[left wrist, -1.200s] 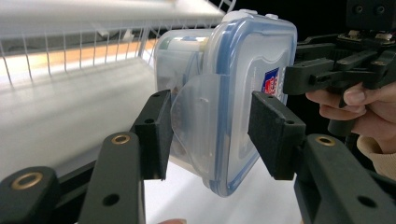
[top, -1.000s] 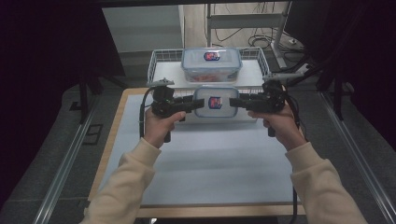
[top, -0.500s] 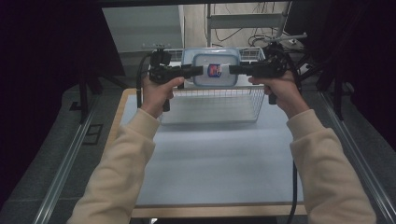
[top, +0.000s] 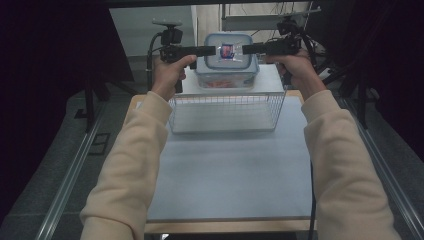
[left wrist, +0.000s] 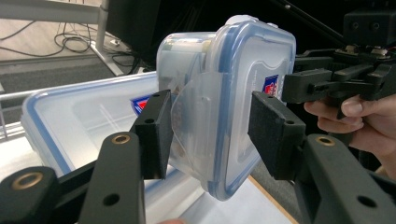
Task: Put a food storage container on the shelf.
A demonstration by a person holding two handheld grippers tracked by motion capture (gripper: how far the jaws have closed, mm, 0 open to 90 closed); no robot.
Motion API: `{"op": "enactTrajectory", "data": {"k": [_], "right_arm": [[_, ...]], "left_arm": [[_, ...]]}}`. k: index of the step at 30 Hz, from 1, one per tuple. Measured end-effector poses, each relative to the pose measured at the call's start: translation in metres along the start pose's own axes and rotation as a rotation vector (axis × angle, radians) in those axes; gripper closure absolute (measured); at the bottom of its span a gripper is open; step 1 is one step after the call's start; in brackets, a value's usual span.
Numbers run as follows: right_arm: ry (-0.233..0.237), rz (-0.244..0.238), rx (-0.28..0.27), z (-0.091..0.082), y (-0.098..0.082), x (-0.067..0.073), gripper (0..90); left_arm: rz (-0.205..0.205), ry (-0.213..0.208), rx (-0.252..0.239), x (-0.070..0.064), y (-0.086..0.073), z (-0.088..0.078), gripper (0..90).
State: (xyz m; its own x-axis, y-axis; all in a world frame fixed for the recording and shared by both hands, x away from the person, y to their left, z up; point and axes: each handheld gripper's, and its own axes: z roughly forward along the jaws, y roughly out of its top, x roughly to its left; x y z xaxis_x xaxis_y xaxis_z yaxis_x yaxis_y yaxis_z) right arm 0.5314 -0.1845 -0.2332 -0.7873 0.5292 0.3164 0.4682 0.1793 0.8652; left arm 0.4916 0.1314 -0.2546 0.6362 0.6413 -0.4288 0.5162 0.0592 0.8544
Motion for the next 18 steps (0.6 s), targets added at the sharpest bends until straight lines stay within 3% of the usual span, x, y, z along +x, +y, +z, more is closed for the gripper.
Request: {"op": "enactTrajectory", "data": {"k": [10, 18], "right_arm": [[0.001, 0.065, 0.022, 0.02, 0.003, -0.026, 51.1], [-0.039, 0.091, 0.028, 0.026, 0.006, -0.026, 49.7]], "left_arm": [[-0.072, 0.013, 0.023, 0.022, 0.002, 0.016, 50.8], [-0.114, 0.03, 0.017, 0.029, 0.002, 0.024, 47.9]]}}
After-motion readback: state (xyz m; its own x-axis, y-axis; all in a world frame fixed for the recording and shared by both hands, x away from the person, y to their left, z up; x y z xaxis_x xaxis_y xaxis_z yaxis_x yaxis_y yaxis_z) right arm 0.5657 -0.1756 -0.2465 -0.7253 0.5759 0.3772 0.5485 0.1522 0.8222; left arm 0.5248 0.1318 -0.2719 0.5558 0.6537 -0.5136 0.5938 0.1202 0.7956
